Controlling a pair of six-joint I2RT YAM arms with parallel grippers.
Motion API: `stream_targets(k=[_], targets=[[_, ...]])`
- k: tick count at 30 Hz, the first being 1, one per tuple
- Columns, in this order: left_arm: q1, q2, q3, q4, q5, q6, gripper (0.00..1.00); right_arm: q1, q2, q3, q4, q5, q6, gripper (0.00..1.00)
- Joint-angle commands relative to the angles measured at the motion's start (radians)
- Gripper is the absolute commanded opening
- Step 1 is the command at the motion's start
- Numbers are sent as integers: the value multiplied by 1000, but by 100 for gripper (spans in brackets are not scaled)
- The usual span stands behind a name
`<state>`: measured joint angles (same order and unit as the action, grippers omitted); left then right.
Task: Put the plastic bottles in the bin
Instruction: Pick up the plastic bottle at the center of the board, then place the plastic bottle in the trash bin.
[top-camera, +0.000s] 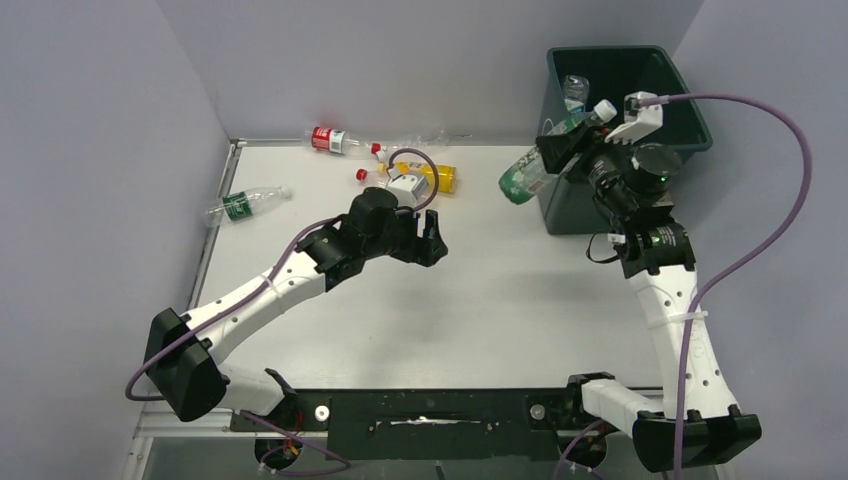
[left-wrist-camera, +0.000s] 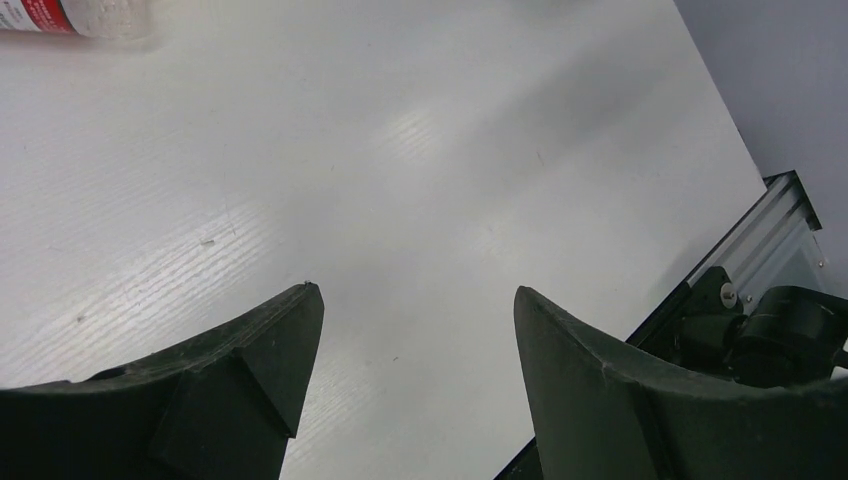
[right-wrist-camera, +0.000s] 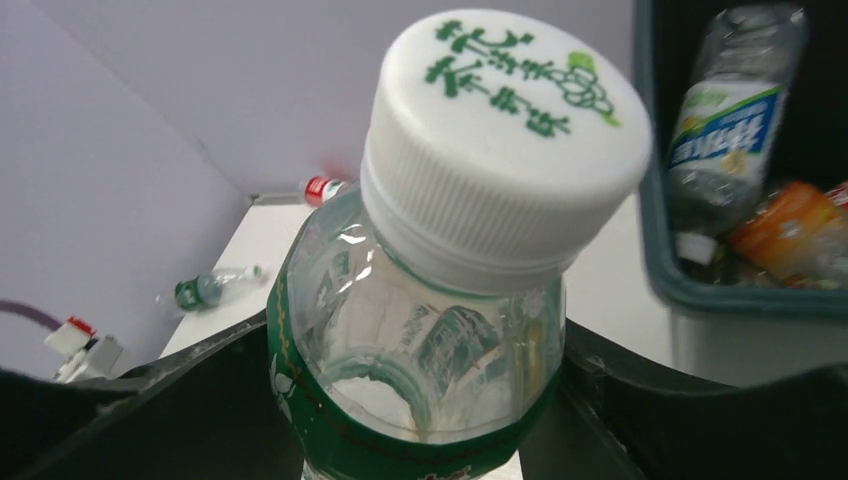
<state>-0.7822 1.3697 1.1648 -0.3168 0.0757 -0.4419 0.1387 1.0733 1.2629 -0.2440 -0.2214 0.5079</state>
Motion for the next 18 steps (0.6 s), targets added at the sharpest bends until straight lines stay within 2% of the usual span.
stream_targets(k=[1,11,18], targets=[[20,-23,3,13,-23,-15,70,-98,42,127,-15,23,-68,59],[67,-26,-13,16,-7,-21,70,-436,149,263,79,-118,29,60],[83,-26,-18,21,5,-21,70,-582,251,318,189,-196,140,60]])
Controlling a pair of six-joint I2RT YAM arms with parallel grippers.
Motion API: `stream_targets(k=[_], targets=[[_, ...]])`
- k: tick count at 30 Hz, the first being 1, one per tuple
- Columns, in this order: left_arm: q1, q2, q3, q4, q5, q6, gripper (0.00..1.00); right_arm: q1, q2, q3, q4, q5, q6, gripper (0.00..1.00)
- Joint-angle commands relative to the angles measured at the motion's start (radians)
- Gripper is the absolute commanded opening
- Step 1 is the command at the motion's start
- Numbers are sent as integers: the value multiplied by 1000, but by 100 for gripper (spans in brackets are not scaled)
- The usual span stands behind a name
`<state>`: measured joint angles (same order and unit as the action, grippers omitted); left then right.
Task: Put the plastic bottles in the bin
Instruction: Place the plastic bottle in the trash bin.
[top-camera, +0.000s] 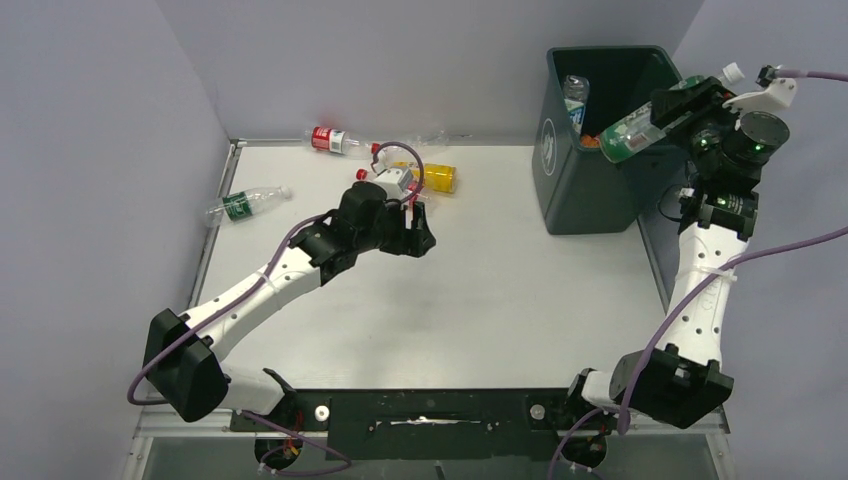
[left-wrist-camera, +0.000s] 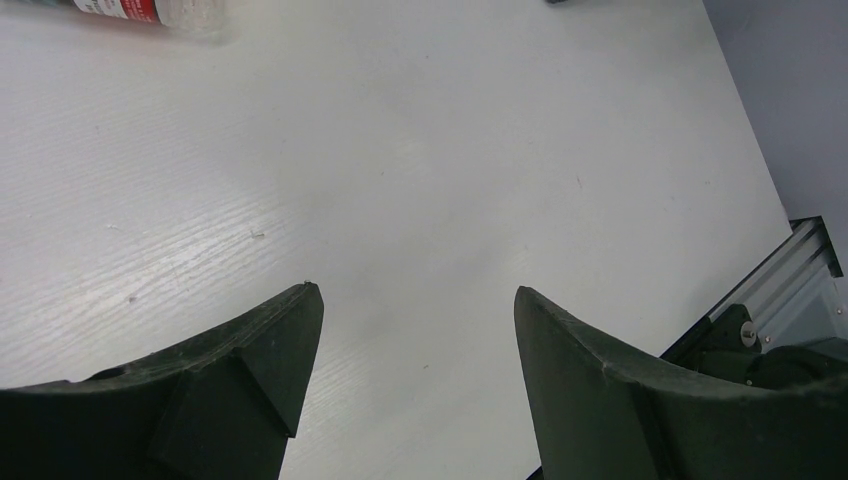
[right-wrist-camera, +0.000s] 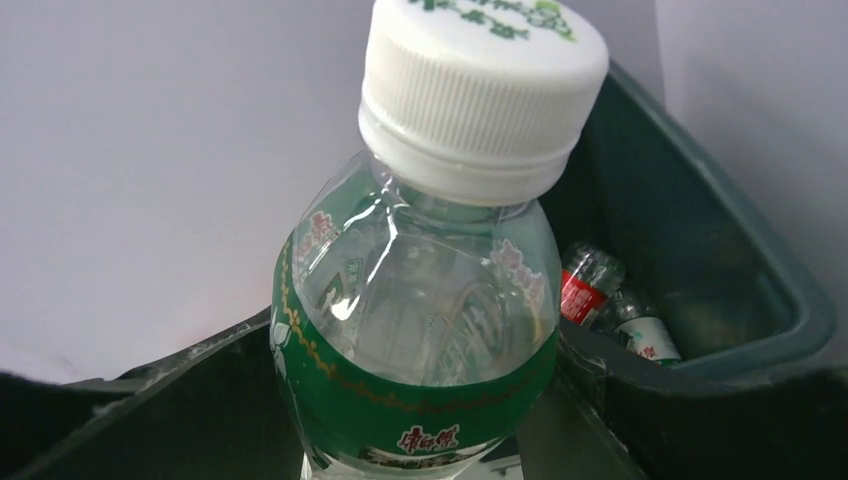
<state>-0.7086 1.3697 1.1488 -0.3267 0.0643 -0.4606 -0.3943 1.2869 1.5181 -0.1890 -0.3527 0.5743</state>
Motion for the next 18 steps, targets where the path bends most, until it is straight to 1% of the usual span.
stream_targets(k=[1,13,15,18], targets=[[11,-26,-3,29,17,-3,70,-57,52,69,146,-71,83,60],[23,-7,11,33,21,-3,70,-66,194,114,252,-98,119,61],[25,0,12,38,19,-3,70,-64,215,136,249,-109,113,66],[32,12,12,49,15,-6,70,-54,246,189,202,-105,74,84]])
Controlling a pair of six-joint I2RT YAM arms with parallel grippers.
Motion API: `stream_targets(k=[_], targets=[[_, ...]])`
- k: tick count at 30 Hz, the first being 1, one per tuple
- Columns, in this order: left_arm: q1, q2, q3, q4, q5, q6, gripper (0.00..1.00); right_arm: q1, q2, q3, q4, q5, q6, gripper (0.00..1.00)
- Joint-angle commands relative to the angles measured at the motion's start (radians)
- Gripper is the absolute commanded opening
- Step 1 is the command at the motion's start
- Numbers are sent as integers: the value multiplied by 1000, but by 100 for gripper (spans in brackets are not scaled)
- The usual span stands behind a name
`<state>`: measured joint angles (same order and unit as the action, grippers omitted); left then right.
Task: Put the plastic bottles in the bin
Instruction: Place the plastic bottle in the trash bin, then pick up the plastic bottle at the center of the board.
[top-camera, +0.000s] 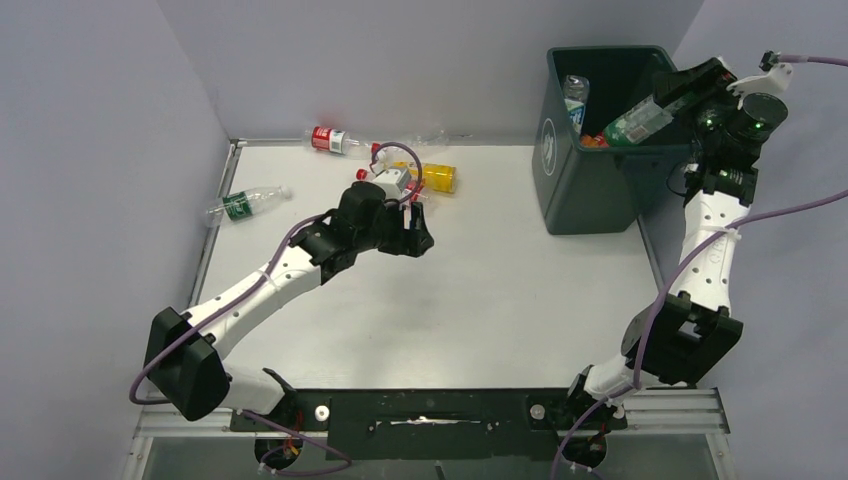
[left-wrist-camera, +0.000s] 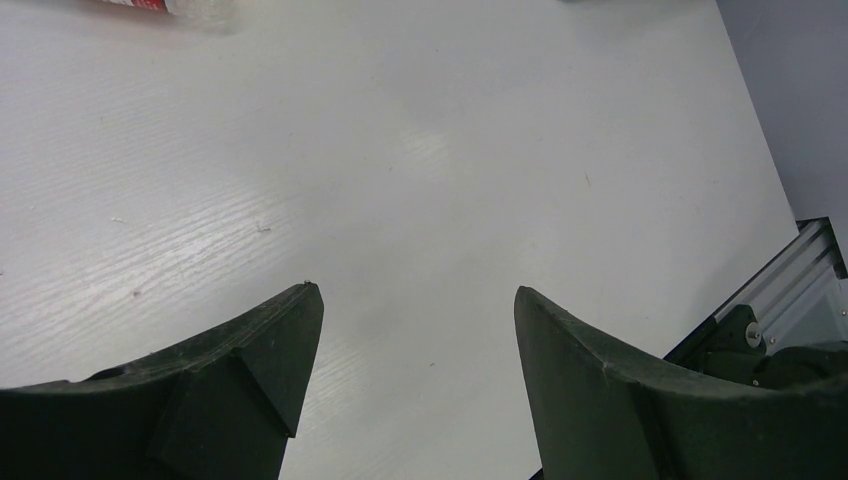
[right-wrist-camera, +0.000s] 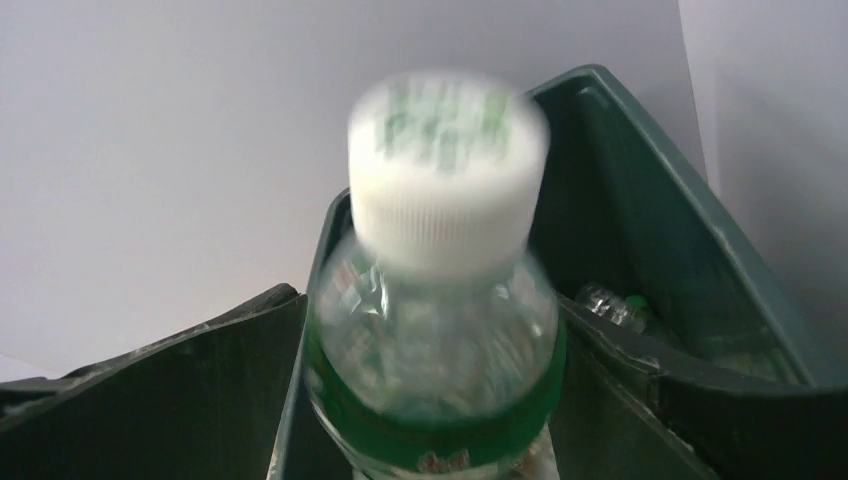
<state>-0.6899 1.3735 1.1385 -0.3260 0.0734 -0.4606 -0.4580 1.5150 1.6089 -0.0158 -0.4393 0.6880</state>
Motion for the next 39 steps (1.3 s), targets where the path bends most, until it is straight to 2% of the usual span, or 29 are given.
stream_targets(k=[1,4,7,10,15,26,33,39], targets=[[19,16,25,50,3,-12,70,14,28,119,7,-15,-59,86],[42,48,45,43,-6,-39,70,26,39,162,-48,5,-98,93],[80,94,80,32,-12,-70,71,32,27,184,-90,27,-120,95],[115,145,119,26,-33,-94,76,44,-2,193,-132,42,-142,95],[188,251,185,47,-55,-141,79,118,-98,178,-221,109,-235,96],[318,550,391,55,-95,-308,82,264,-330,-72,-269,83,-270,97],[336,715,553,53,-70,-456,83,401,-362,-160,-288,107,-287,97],[337,774,605,99,-72,-556,83,480,-370,-208,-291,137,-302,96]])
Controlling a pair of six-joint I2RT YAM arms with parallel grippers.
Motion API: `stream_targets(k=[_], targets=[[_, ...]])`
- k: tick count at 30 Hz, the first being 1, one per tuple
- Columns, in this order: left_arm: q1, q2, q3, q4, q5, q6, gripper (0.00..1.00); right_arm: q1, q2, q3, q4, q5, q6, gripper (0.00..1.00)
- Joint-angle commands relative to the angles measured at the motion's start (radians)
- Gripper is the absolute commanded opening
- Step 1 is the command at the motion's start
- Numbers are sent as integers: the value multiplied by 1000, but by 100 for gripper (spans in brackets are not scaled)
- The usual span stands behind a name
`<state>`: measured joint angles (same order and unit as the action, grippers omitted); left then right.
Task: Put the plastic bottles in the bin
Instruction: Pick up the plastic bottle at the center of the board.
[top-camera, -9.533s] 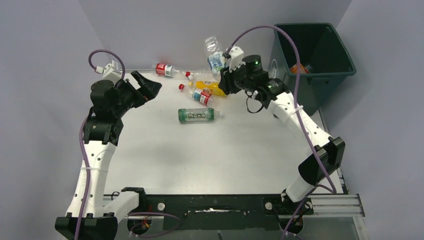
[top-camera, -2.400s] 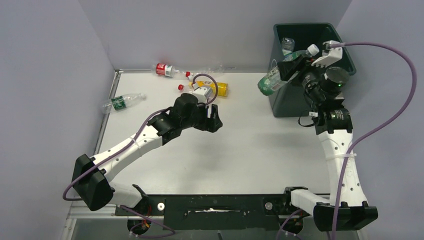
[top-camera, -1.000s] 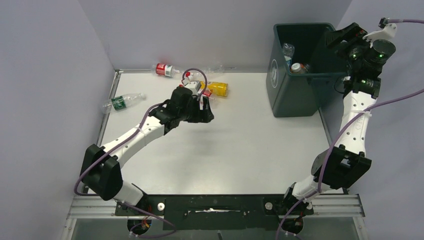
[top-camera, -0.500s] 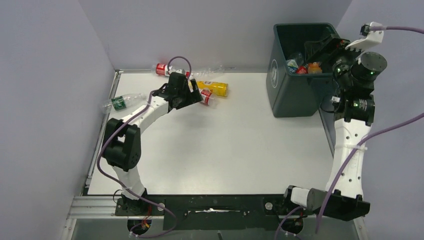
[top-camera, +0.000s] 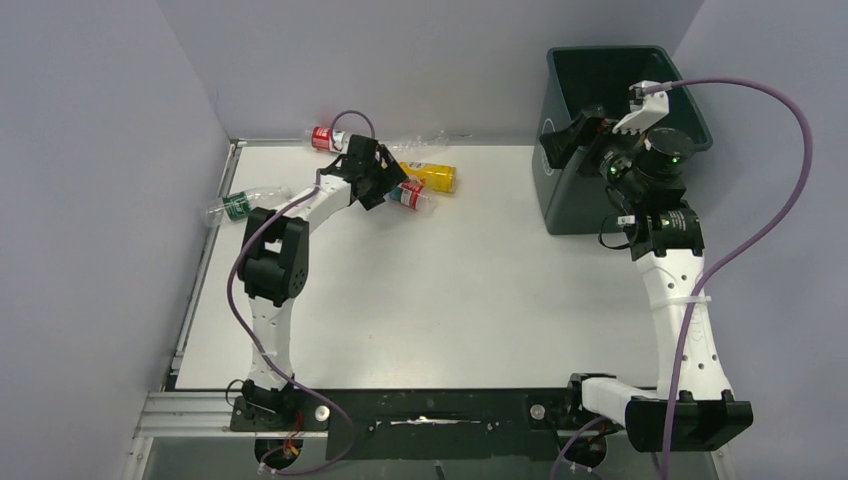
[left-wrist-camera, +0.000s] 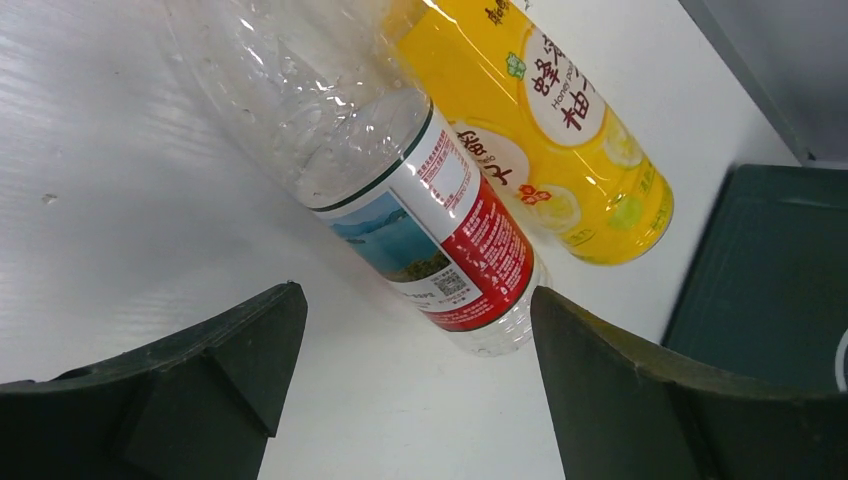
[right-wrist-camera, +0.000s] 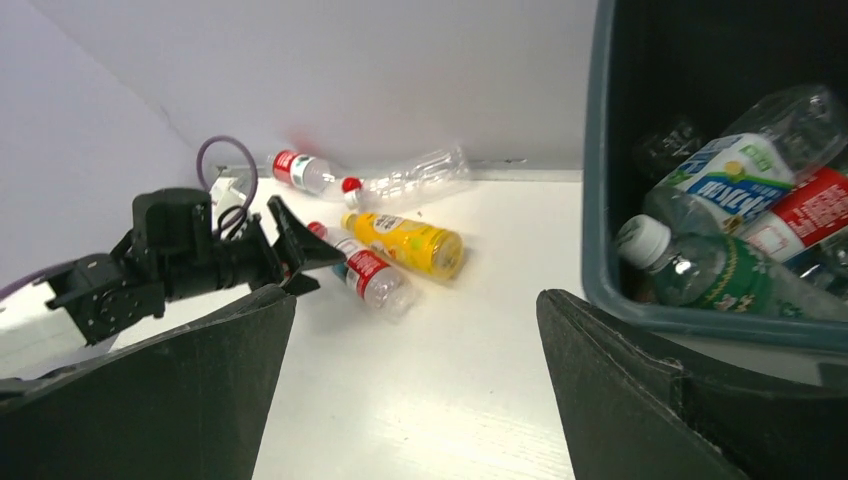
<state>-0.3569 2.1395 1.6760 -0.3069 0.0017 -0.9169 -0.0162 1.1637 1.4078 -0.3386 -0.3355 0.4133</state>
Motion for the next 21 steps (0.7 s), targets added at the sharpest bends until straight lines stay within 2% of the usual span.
stream_targets(k=[1,12,21], targets=[[5,13,69,86,-3,-112,83,49,-18,-11,32,36,-29,96],[12,75,97,59,-32,-168,84,104,-24,-55,35,47,-42,96],[11,118,64,79,-36,-219,84,126,-25,-75,36,45,-41,97]])
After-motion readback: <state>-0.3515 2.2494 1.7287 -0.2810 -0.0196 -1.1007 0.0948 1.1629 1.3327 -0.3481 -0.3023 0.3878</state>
